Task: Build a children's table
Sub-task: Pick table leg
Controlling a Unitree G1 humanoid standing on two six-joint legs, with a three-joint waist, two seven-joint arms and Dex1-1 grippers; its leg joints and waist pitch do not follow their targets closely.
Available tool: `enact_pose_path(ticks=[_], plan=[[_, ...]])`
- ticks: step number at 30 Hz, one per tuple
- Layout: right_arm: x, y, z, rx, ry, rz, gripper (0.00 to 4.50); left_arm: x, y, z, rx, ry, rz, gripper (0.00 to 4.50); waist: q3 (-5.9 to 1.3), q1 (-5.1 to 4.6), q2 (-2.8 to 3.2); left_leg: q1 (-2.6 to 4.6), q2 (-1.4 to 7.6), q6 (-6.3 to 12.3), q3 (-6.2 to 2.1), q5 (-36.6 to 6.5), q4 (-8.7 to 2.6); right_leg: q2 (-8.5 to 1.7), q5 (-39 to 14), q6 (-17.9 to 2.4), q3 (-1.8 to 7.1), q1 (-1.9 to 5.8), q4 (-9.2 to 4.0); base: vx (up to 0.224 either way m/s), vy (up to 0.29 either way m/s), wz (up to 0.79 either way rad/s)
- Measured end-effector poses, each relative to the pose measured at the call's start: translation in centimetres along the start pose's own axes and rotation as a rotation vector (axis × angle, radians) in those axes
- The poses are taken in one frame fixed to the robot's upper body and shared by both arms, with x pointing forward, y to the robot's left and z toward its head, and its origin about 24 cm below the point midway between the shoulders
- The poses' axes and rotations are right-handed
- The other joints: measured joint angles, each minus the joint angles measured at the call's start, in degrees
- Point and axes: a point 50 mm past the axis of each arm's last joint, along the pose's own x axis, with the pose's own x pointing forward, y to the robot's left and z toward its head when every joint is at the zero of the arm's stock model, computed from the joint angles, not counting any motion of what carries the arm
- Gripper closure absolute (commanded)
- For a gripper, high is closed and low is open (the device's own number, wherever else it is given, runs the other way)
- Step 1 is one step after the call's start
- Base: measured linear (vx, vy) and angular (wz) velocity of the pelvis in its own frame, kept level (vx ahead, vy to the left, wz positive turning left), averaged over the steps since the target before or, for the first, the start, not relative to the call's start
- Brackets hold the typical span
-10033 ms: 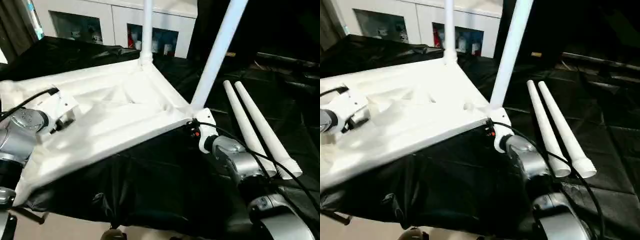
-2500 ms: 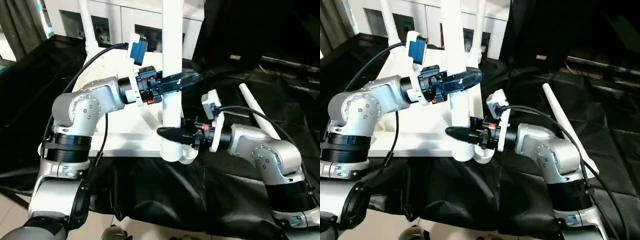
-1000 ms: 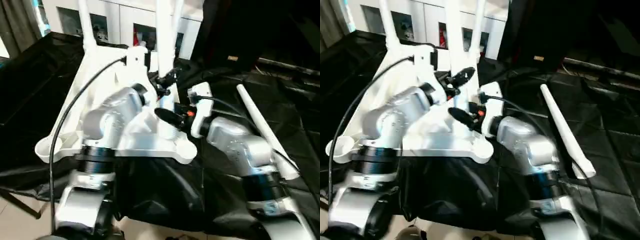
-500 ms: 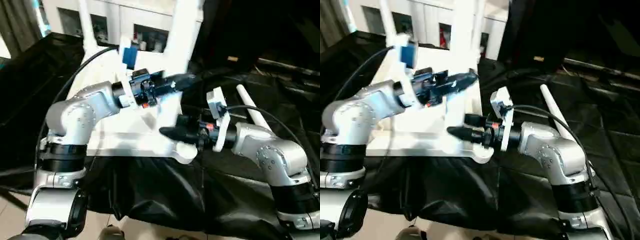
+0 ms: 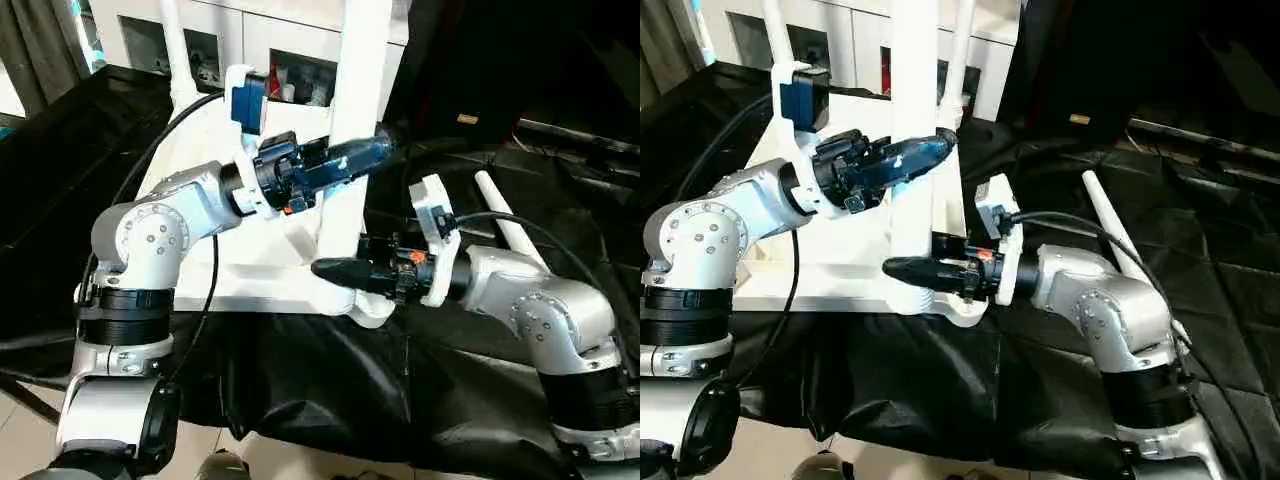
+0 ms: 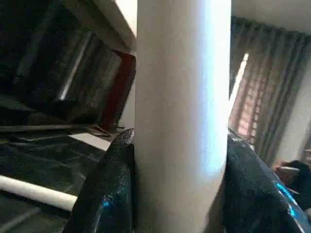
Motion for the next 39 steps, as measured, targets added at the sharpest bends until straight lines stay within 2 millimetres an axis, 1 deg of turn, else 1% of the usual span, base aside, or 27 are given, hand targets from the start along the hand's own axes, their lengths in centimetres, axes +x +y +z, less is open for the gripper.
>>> enact_pose_path(ticks=[2,3,4,6,10,14,15,18,19,21,24,25,26,28,31,32,34,39], plan=[[0.4,-0.8,-0.1,-0.011,-0.002,-0.078,2.52,0.3,0.8,-0.2,0.008,-0.013,0.089,1.72,-0.01,0.01,-0.02,-0.01,0.00,-0.04,0.00,0.0,0.02,0.00,0.0,0.0,0.00,0.00,0.00,0.000,0.000,0.00],[0.5,-1.0,-0.2,-0.011,-0.004,-0.098,2.52,0.3,0.9,-0.3,0.012,-0.016,0.114,1.47,-0.01,0.03,-0.02,-0.03,0.00,-0.04,0.00,0.0,0.02,0.00,0.0,0.1,0.00,0.01,0.00,0.000,0.000,0.00],[0.5,-1.4,-0.3,-0.018,-0.002,-0.138,2.52,0.5,1.2,-0.4,0.025,-0.011,0.159,1.43,-0.01,0.04,-0.02,-0.02,0.00,-0.04,0.00,0.0,0.02,0.00,0.0,0.1,0.00,0.01,0.00,0.000,0.000,0.00],[0.3,-2.3,-0.6,-0.022,0.014,-0.218,2.52,0.9,1.7,-0.7,0.049,0.015,0.254,1.42,-0.01,0.03,-0.03,-0.03,0.00,-0.04,-0.01,0.0,0.02,0.00,0.0,0.0,0.00,0.00,0.00,0.000,0.000,0.00],[0.1,-3.2,-1.0,-0.021,0.018,-0.304,2.53,1.6,2.1,-1.3,0.082,0.032,0.366,1.42,-0.01,-0.10,-0.09,-0.10,0.00,-0.01,-0.01,0.0,0.02,0.00,0.0,0.1,0.00,-0.05,0.00,0.000,0.000,0.00],[0.4,-3.6,-0.5,-0.037,-0.003,-0.338,2.53,2.1,2.5,-1.6,0.083,0.024,0.457,1.42,-0.01,-0.14,-0.15,-0.14,0.00,-0.01,-0.01,0.0,0.02,0.00,0.0,0.1,-0.01,-0.09,-0.01,0.000,0.000,0.00],[0.4,-3.7,-0.4,-0.042,-0.008,-0.343,2.53,2.3,2.5,-1.7,0.084,0.014,0.469,1.71,-0.01,-0.14,-0.18,-0.14,0.00,-0.01,-0.01,0.0,0.02,0.00,0.0,0.1,-0.01,-0.09,-0.01,0.000,0.000,0.00],[0.4,-3.7,-0.5,-0.046,-0.007,-0.349,2.53,2.6,2.5,-1.7,0.089,-0.007,0.476,1.81,0.00,-0.14,-0.19,-0.14,0.00,-0.01,-0.01,0.0,0.02,0.00,0.0,0.1,-0.01,-0.09,-0.01,0.000,0.000,0.00],[0.4,-3.7,-0.5,-0.048,-0.007,-0.350,2.53,2.7,2.5,-1.7,0.086,-0.010,0.477,1.90,0.00,-0.14,-0.19,-0.13,0.00,-0.01,-0.01,0.0,0.02,0.00,0.0,0.1,-0.01,-0.09,-0.01,0.000,0.000,0.00],[0.4,-3.7,-0.4,-0.049,-0.008,-0.351,2.53,2.7,2.5,-1.7,0.083,-0.016,0.478,2.23,0.00,-0.15,-0.19,-0.13,0.00,-0.01,-0.01,0.0,0.02,0.00,0.0,0.1,-0.01,-0.09,-0.01,0.000,0.000,0.00],[0.3,-3.7,-0.3,-0.060,-0.014,-0.350,2.53,2.5,2.5,-1.6,0.082,-0.024,0.486,2.25,0.00,-0.15,-0.19,-0.14,0.00,-0.01,-0.01,0.0,0.02,0.00,0.0,0.1,-0.01,-0.10,-0.01,0.000,0.000,0.00],[0.3,-3.7,-0.3,-0.064,-0.016,-0.350,2.53,2.5,2.5,-1.6,0.082,-0.025,0.485,2.34,0.00,-0.15,-0.20,-0.13,0.00,-0.01,-0.01,0.0,0.02,0.00,0.0,0.1,-0.01,-0.09,-0.01,0.000,0.000,0.00],[0.4,-3.7,-0.3,-0.065,-0.017,-0.350,2.18,2.5,2.5,-1.5,0.083,-0.026,0.485,2.39,0.00,-0.15,-0.20,-0.14,0.00,0.00,-0.01,0.0,0.02,0.00,0.0,0.1,0.00,-0.09,-0.02,0.000,0.000,0.00],[0.3,-3.7,-0.4,-0.053,-0.019,-0.337,1.83,2.3,2.6,-1.5,0.093,-0.015,0.484,2.41,0.00,-0.15,-0.21,-0.14,0.00,0.00,-0.01,0.0,0.02,0.00,0.0,0.1,-0.01,-0.09,-0.01,0.000,0.000,0.00],[0.0,-3.8,-0.4,-0.030,-0.020,-0.324,1.75,2.3,2.5,-1.6,0.094,0.005,0.459,2.45,0.00,0.02,-0.28,-0.16,-0.01,0.00,-0.01,0.0,0.02,0.00,0.0,0.1,-0.01,-0.09,-0.03,0.000,0.000,0.00],[-0.3,-3.8,-0.4,-0.027,-0.011,-0.314,1.58,2.3,2.4,-1.7,0.093,0.016,0.450,2.50,-0.01,0.08,-0.33,-0.16,-0.01,0.01,-0.01,0.0,0.02,0.00,0.0,0.1,-0.01,-0.09,-0.03,0.000,0.000,0.00],[-0.9,-3.8,-0.3,-0.026,0.009,-0.294,1.39,2.4,2.3,-2.0,0.088,0.052,0.430,2.59,-0.02,0.11,-0.41,-0.16,-0.01,0.01,-0.01,0.0,0.03,0.00,0.0,0.1,0.00,-0.08,-0.04,0.000,0.000,0.00],[-1.7,-3.8,-0.1,-0.022,0.039,-0.251,1.39,2.7,2.1,-2.3,0.083,0.090,0.387,2.61,-0.02,-0.07,-0.45,-0.15,0.00,0.01,-0.01,0.0,0.03,0.00,0.0,0.1,-0.01,-0.08,-0.03,0.000,0.000,0.00]])
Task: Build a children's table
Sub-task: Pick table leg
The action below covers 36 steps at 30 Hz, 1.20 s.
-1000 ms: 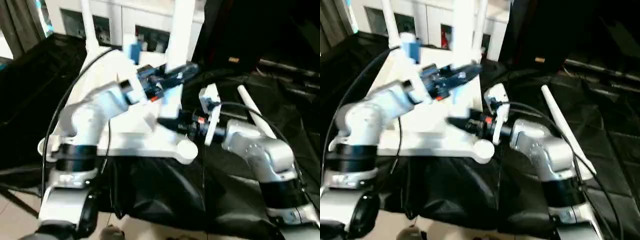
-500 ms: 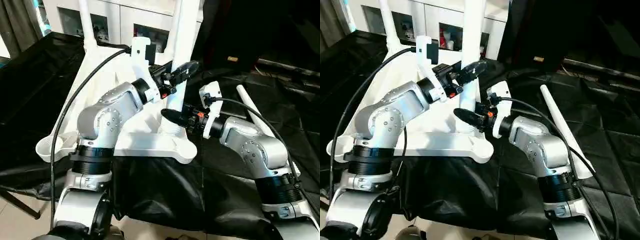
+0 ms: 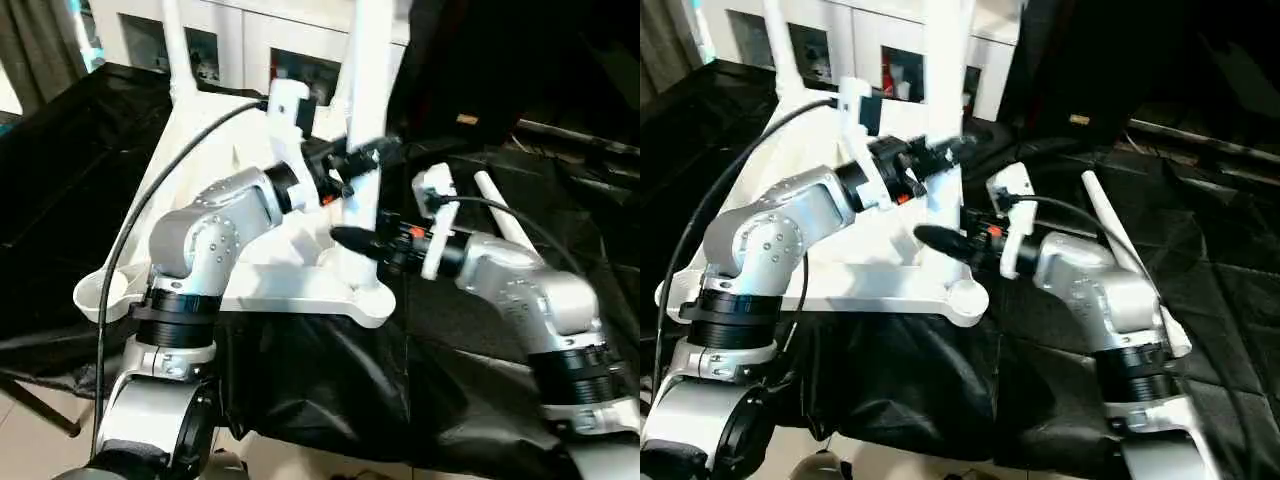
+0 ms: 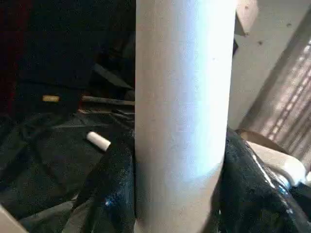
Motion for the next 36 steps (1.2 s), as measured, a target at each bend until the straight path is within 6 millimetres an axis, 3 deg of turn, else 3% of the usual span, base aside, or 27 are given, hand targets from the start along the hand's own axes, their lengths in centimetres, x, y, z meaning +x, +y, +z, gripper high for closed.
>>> enact_pose_path(ticks=[19,36], plan=[[-0.1,0.5,0.1,-0.003,0.069,0.109,1.39,0.3,-1.5,0.9,0.058,0.058,-0.143,2.62,-0.01,0.06,-0.48,-0.01,0.00,0.01,0.00,0.0,0.02,0.00,0.0,0.0,-0.01,-0.01,0.00,0.000,0.000,0.00],[0.0,0.5,0.2,-0.002,0.071,0.112,1.39,0.1,-1.5,0.9,0.064,0.066,-0.149,2.62,-0.01,0.02,-0.53,-0.02,0.00,0.01,0.00,0.0,0.05,0.00,0.0,0.0,-0.01,0.00,0.01,0.000,0.000,0.00]])
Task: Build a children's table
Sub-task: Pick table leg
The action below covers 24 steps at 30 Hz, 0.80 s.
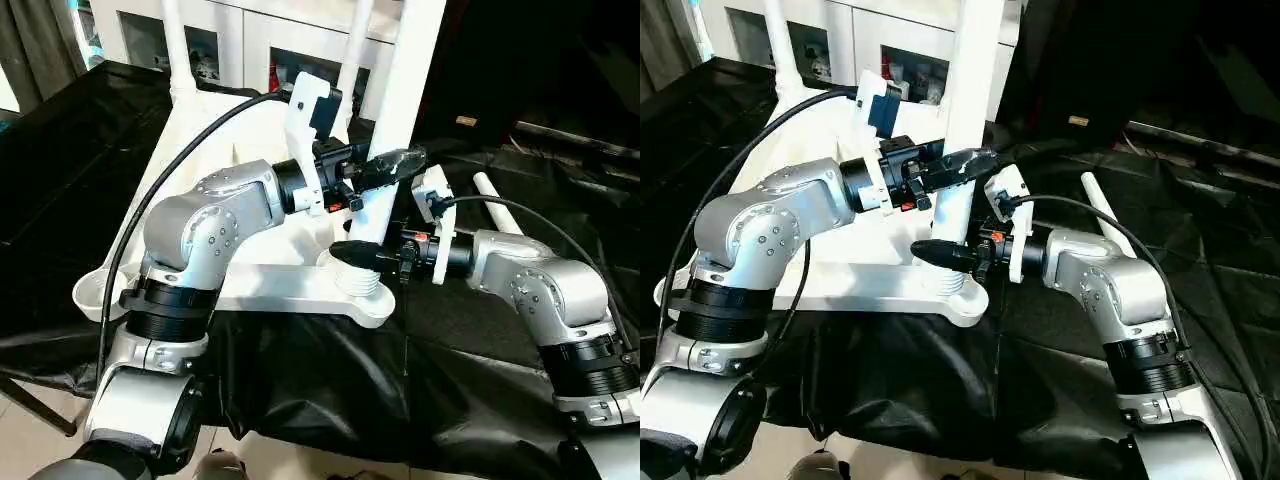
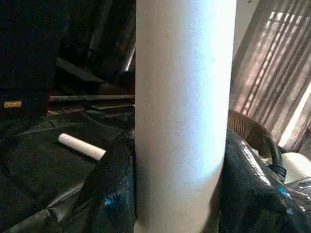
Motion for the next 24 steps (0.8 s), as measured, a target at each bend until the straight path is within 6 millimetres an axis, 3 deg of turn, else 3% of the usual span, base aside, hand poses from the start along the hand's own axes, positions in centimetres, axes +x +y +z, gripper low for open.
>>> enact_pose_path(ticks=[24], plan=[[0.00,0.04,0.05,0.001,-0.003,0.009,1.39,-0.01,-0.06,-0.27,0.004,0.018,-0.014,2.62,0.00,-0.02,0.00,0.00,0.00,0.00,0.00,0.0,0.00,0.00,0.0,0.0,0.00,0.00,0.00,0.000,0.000,0.00]])
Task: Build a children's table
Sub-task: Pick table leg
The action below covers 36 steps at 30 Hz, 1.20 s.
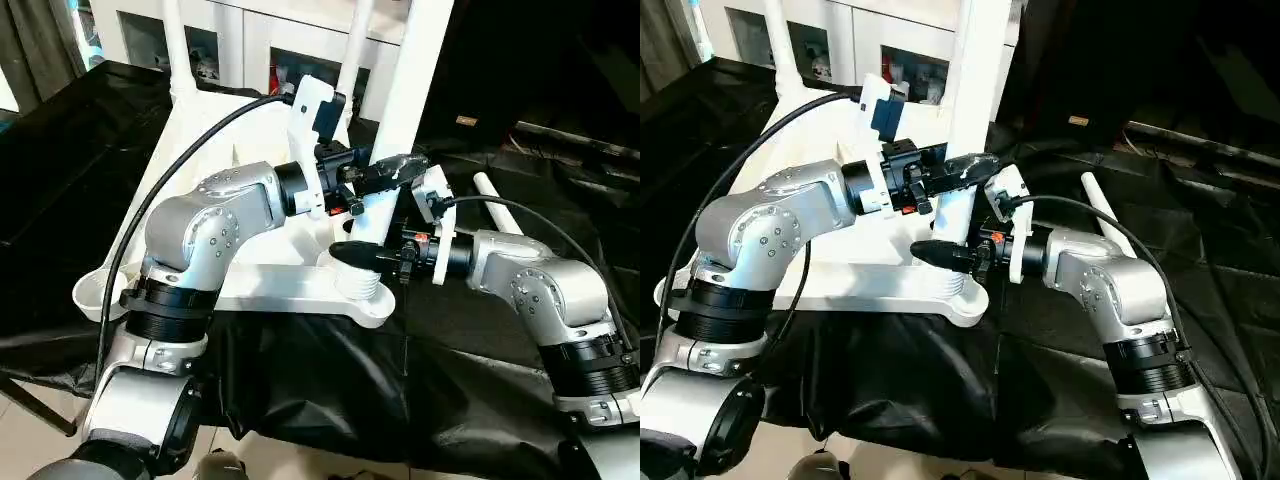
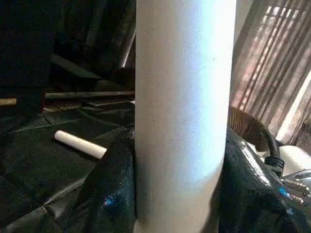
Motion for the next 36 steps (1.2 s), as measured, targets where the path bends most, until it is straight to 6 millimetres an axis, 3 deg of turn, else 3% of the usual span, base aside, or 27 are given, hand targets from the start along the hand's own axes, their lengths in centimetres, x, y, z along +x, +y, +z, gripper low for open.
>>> enact_pose_path(ticks=[14,27,35,36], plan=[[0.01,0.00,0.15,-0.003,-0.003,0.002,1.39,-0.17,0.15,-0.07,-0.001,0.006,0.000,2.62,0.00,0.01,0.00,0.00,0.00,0.00,0.00,0.0,0.00,0.00,0.0,0.0,0.00,0.00,0.01,0.000,0.000,0.00],[0.13,0.18,0.09,0.018,-0.008,0.026,2.54,-0.22,0.18,-0.04,-0.001,0.005,0.002,2.62,0.00,0.03,0.00,0.00,0.00,0.00,0.00,0.0,0.01,0.00,0.0,0.0,0.00,0.00,0.01,0.000,0.000,0.00],[0.18,0.16,0.07,0.020,-0.010,0.027,2.59,-0.24,0.21,-0.04,0.000,0.005,0.003,2.62,0.00,0.02,0.00,0.00,0.00,0.00,0.00,0.0,0.02,0.00,0.0,0.0,0.00,0.00,0.02,0.000,0.000,0.00],[0.21,0.13,0.07,0.022,-0.011,0.027,2.59,-0.24,0.25,-0.06,0.001,0.004,0.005,2.06,0.00,0.02,0.00,0.00,0.00,0.00,0.00,0.0,0.02,0.00,0.0,0.0,0.00,0.00,0.01,0.000,0.000,0.00]])
